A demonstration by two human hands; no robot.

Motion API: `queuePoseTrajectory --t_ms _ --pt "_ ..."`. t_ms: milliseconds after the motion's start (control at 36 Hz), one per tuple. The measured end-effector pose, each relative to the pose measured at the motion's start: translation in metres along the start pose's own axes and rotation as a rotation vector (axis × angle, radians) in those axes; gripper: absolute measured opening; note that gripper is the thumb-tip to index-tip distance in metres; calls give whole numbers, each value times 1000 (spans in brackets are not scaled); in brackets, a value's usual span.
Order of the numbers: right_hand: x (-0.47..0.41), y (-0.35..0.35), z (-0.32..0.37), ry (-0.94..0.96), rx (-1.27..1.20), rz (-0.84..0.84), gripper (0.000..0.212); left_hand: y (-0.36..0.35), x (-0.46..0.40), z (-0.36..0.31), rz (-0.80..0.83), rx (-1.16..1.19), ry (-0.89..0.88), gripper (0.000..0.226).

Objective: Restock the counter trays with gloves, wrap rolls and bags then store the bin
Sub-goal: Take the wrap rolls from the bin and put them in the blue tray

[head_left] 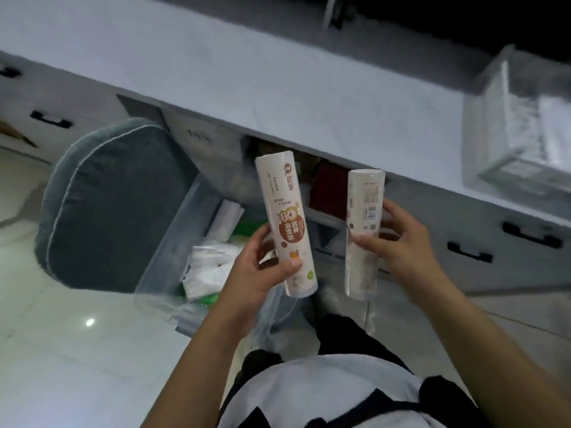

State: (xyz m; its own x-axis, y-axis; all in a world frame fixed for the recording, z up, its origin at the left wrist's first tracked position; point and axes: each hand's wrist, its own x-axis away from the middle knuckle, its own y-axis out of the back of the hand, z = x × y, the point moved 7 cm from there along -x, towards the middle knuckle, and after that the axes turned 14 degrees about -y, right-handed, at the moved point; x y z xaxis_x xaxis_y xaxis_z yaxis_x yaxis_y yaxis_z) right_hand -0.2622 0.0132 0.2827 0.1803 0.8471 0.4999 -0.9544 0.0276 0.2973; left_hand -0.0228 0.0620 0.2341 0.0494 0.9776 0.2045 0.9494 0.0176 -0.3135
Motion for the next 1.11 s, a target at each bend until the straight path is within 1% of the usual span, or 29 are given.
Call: queuePoseTrajectory --t_ms 83,250,306,417,528,611,694,778,889,972,1111 --pt "9 48 -5 23 -93 -78 70 -45 -5 -6 111 -48 -10 77" --pt "20 148 -35 26 -255 -156 66 -131 -25 1 181 -162 -36 76" --pt "24 188 -53 6 -288 -187 64 -169 -33 10 200 -166 -27 73" --pt "37 279 -101 -55 -387 -277 62 -259 -41 38 269 -163 23 80" --pt "48 365 -153 -113 -468 -388 57 -345 -44 72 309 -152 53 80" --pt "57 416 -182 -120 -496 -453 55 -402 -40 92 362 -142 95 75" --pt "64 453 -200 -111 -533 -524 58 -442 -36 95 425 -171 111 76" --pt "64 476 -208 -83 -539 -575 62 -470 -45 87 447 -199 105 82" --pt "57 498 -206 -42 -520 -631 65 -503 -69 73 467 -281 40 83" --pt "47 517 -199 -8 -483 -646 63 -529 -91 71 477 -290 25 85" --pt "24 561 -173 35 -352 -716 63 -573 -137 74 537 -241 31 74"
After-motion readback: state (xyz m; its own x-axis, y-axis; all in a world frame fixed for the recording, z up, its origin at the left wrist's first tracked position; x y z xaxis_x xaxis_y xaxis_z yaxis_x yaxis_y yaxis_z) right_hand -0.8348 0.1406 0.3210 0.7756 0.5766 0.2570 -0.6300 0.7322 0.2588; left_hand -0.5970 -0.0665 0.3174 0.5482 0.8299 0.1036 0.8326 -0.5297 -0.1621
